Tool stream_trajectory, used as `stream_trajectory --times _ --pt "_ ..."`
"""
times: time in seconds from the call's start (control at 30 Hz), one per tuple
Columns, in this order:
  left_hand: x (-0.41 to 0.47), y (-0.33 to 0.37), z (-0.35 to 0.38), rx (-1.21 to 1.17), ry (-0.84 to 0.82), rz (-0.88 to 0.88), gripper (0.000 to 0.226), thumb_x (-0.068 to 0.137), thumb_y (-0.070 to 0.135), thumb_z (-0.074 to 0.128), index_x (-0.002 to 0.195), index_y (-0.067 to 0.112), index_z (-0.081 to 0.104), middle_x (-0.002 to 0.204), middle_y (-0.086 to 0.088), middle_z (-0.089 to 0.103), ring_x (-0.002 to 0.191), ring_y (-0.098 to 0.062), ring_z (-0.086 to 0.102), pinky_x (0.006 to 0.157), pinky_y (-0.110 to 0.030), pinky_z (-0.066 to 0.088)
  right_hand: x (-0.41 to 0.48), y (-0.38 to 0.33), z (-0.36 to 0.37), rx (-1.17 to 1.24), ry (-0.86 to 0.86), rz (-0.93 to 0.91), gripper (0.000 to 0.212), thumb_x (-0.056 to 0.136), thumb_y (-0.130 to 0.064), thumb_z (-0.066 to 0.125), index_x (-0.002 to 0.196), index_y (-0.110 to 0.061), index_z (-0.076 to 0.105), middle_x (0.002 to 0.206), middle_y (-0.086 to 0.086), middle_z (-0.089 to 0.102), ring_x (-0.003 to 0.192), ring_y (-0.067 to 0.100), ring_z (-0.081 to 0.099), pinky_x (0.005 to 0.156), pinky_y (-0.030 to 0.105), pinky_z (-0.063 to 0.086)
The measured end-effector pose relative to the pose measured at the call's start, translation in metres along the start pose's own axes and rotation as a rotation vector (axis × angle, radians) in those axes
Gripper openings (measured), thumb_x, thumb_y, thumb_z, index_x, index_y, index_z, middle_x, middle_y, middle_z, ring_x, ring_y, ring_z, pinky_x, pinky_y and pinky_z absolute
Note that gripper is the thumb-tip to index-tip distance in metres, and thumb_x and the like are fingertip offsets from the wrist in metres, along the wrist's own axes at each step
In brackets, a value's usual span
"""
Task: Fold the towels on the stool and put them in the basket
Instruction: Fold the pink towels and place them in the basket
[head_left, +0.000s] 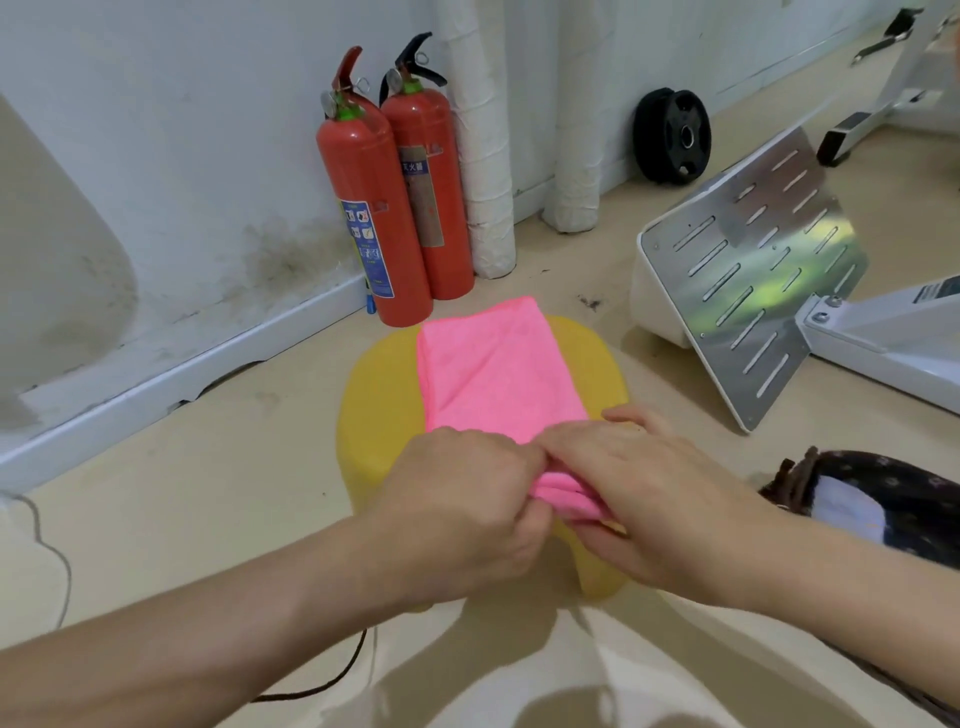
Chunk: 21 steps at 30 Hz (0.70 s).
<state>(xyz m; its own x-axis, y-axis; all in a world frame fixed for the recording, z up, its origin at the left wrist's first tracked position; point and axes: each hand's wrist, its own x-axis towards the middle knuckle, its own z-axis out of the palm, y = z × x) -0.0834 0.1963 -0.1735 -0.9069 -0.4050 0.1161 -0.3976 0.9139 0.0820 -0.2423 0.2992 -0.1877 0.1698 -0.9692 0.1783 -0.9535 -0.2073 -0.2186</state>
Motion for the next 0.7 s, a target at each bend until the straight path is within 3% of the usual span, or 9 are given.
stream_trajectory --times 0.07,0.13,0.2,0.27,0.33,0.4,0.5,0.57,0.7 --pt "-0.007 -0.005 -0.011 -0.206 -0.042 -0.02 0.022 0.077 0.039 0.037 0.067 0.02 0.04 0.059 -0.001 0.055 0.059 -0.021 0.052 0.059 -0.039 0.046 0.002 -0.001 0.003 0.083 0.105 -0.006 0.019 0.079 -0.027 0.052 0.098 -0.027 0.052 0.086 -0.014 0.057 0.081 0.011 0.053 0.078 0.036 0.045" --pt "-0.007 -0.017 -0.023 -0.441 -0.133 -0.103 0.021 0.068 0.039 0.043 0.068 0.018 0.049 0.054 0.001 0.06 0.051 -0.013 0.055 0.055 -0.035 0.048 0.006 0.002 -0.007 0.22 0.05 0.021 0.008 0.081 -0.024 0.054 0.089 -0.024 0.056 0.073 -0.009 0.056 0.068 0.015 0.049 0.063 0.037 0.045" --pt "-0.004 -0.035 -0.031 -0.608 -0.291 -0.175 0.019 0.061 0.028 0.051 0.073 0.014 0.057 0.052 0.003 0.053 0.047 -0.009 0.05 0.048 -0.029 0.045 0.012 0.006 -0.012 0.49 -0.088 0.073 0.012 0.085 -0.028 0.057 0.086 -0.016 0.059 0.07 -0.001 0.057 0.065 0.017 0.049 0.061 0.037 0.044" --pt "-0.002 -0.055 -0.034 -0.71 -0.405 -0.188 0.018 0.059 0.015 0.051 0.074 0.006 0.058 0.059 0.001 0.047 0.054 -0.011 0.044 0.052 -0.029 0.037 0.022 0.014 -0.012 0.723 -0.172 0.136 0.026 0.086 -0.032 0.058 0.084 -0.006 0.057 0.07 0.007 0.053 0.066 0.023 0.046 0.061 0.037 0.04" --pt "0.004 -0.07 -0.036 -0.892 -0.41 -0.286 0.019 0.062 0.012 0.052 0.075 0.005 0.063 0.065 -0.001 0.05 0.061 -0.012 0.045 0.056 -0.025 0.036 0.038 0.023 -0.013 0.902 -0.172 0.265 0.025 0.085 -0.032 0.06 0.083 -0.007 0.058 0.072 0.005 0.048 0.067 0.017 0.044 0.061 0.034 0.039" --pt "0.015 -0.082 -0.032 -1.126 -0.293 -0.425 0.015 0.07 0.013 0.058 0.081 0.008 0.067 0.069 -0.001 0.055 0.061 -0.012 0.048 0.054 -0.02 0.041 0.056 0.032 -0.014 0.996 -0.097 0.414 0.012 0.089 -0.026 0.062 0.092 -0.015 0.066 0.079 0.004 0.058 0.073 0.013 0.052 0.064 0.033 0.043" --pt "0.04 -0.094 -0.012 -1.267 -0.1 -0.595 0.016 0.089 0.014 0.06 0.1 0.003 0.064 0.081 -0.007 0.058 0.067 -0.015 0.051 0.057 -0.024 0.043 0.083 0.047 -0.01 0.839 0.087 0.574 0.008 0.086 -0.016 0.064 0.092 -0.01 0.065 0.079 0.006 0.065 0.073 0.014 0.057 0.064 0.031 0.043" --pt "0.056 -0.098 0.002 -1.271 -0.02 -0.672 0.012 0.094 0.017 0.055 0.099 0.008 0.062 0.084 -0.009 0.059 0.069 -0.016 0.052 0.059 -0.027 0.042 0.099 0.052 -0.006 0.705 0.135 0.621 0.005 0.084 -0.013 0.062 0.086 -0.009 0.061 0.075 0.005 0.062 0.07 0.016 0.056 0.063 0.03 0.043" --pt "0.082 -0.106 0.027 -0.92 0.074 -0.664 0.014 0.095 0.025 0.055 0.101 0.013 0.055 0.088 -0.007 0.06 0.079 -0.021 0.054 0.069 -0.033 0.042 0.122 0.061 0.009 0.312 0.162 0.585 0.007 0.09 -0.017 0.053 0.094 -0.012 0.055 0.094 0.006 0.067 0.09 0.028 0.06 0.063 0.031 0.034"
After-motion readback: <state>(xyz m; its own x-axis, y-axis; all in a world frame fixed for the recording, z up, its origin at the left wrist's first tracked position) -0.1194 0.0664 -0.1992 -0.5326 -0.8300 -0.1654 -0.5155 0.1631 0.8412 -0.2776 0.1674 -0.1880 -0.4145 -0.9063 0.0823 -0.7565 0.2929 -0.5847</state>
